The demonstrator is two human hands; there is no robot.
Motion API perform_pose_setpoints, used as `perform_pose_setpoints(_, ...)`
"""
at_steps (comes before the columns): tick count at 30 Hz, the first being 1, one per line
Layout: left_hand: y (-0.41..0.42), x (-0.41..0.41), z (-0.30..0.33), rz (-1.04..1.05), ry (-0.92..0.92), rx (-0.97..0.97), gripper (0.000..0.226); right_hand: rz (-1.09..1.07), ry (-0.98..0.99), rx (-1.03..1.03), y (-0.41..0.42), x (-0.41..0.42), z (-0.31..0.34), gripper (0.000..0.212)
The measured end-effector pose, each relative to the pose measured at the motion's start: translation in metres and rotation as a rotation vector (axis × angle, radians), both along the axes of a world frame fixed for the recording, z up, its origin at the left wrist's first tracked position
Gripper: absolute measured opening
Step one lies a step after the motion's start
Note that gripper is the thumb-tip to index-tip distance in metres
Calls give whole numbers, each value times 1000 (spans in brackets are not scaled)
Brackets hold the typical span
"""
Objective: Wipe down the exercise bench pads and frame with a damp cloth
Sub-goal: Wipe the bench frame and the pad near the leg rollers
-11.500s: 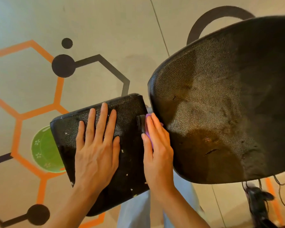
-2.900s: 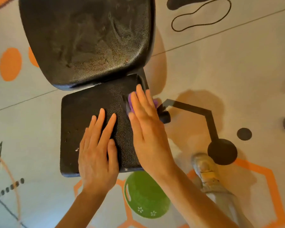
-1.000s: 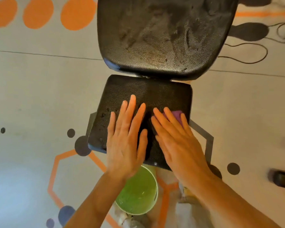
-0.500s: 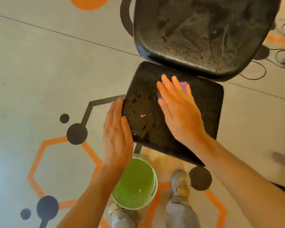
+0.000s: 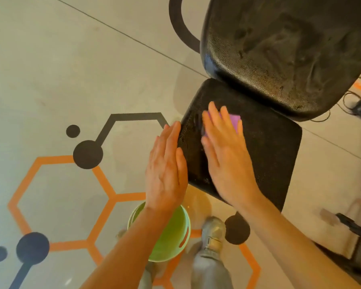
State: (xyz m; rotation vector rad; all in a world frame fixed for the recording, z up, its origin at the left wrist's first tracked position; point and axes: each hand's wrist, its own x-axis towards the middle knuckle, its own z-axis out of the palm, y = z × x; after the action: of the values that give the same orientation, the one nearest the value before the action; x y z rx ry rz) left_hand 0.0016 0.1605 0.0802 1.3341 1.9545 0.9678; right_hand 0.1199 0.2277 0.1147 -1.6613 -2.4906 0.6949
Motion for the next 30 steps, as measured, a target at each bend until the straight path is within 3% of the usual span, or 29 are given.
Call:
perform_pose_setpoints(2, 0, -1, -2, -3, -11, 7, 52, 128, 10, -32, -62, 15, 17, 49)
perform_pose_setpoints(4, -1, -1, -3, -6, -29, 6, 54, 199, 41, -13, -56, 21, 14, 49)
perform_pose_setpoints(8, -1, -1, 1, -5, -58, -29, 53, 41, 32, 11, 37, -22, -5, 47)
perform_pose_setpoints(10, 1, -2, 5, -3, -60, -20, 52, -16, 90, -43, 23, -27, -5, 47)
perform_pose_setpoints(14, -14, 3, 10, 104, -310, -24, 51, 162, 56, -87, -63, -5, 17, 48)
perform_pose_setpoints(17, -29, 18, 12, 238, -543, -89, 50, 111, 76, -104, -12, -19, 7, 48)
perform_pose_setpoints(20, -29, 27, 11, 283, -611, -66, 52, 18, 51, -37, 31, -39, -2, 47)
perform_pose_setpoints(25, -30, 24, 11, 279, -670, -40, 53, 143, 149, -175, -58, -19, 18, 46)
perform_pose_setpoints(30, -28, 19, 11, 236, -668, -66, 52, 50, 91, -123, 26, -35, 4, 42)
